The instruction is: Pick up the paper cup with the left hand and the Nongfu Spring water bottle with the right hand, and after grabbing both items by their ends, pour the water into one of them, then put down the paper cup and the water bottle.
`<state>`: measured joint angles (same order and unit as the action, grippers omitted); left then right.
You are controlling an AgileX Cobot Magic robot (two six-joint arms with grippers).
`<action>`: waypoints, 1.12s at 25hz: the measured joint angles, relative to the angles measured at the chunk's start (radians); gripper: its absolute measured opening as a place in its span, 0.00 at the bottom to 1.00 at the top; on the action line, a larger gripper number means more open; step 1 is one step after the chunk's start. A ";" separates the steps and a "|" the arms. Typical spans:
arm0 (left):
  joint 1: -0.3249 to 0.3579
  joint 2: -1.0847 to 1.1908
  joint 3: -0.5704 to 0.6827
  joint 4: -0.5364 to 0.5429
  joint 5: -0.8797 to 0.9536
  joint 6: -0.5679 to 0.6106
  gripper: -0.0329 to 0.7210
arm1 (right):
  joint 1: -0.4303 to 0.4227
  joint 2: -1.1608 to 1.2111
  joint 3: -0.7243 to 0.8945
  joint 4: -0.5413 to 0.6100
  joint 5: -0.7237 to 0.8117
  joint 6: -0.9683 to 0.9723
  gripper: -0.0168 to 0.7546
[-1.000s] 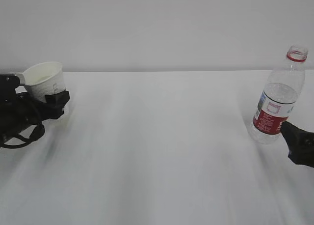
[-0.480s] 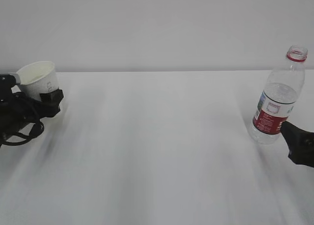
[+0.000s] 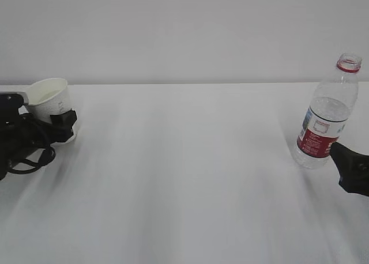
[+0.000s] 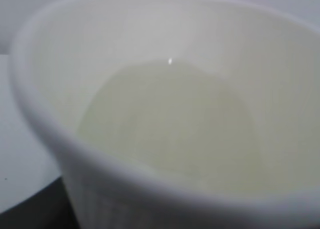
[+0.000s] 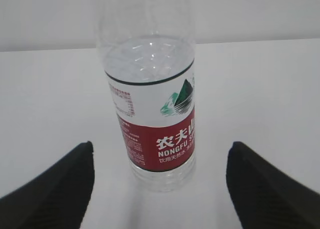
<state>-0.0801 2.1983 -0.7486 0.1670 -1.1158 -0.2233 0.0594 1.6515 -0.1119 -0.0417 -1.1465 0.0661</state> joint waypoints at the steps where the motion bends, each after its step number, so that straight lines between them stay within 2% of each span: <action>1: 0.000 0.001 0.000 0.000 -0.003 0.000 0.72 | 0.000 0.000 0.000 0.000 0.000 0.000 0.83; 14: 0.000 0.015 -0.003 0.000 -0.025 0.002 0.73 | 0.000 0.000 0.000 0.000 0.000 0.000 0.81; 17: 0.000 0.015 -0.003 0.000 -0.025 0.002 0.77 | 0.000 0.000 0.000 0.000 0.000 0.000 0.81; 22: 0.000 0.015 -0.003 0.006 -0.025 0.002 0.90 | 0.000 0.000 0.000 0.000 0.000 0.000 0.81; 28: 0.000 0.017 -0.006 0.033 -0.025 0.002 0.96 | 0.000 0.000 0.000 0.000 0.000 0.000 0.81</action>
<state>-0.0801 2.2154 -0.7543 0.1995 -1.1411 -0.2211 0.0594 1.6515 -0.1119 -0.0417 -1.1465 0.0661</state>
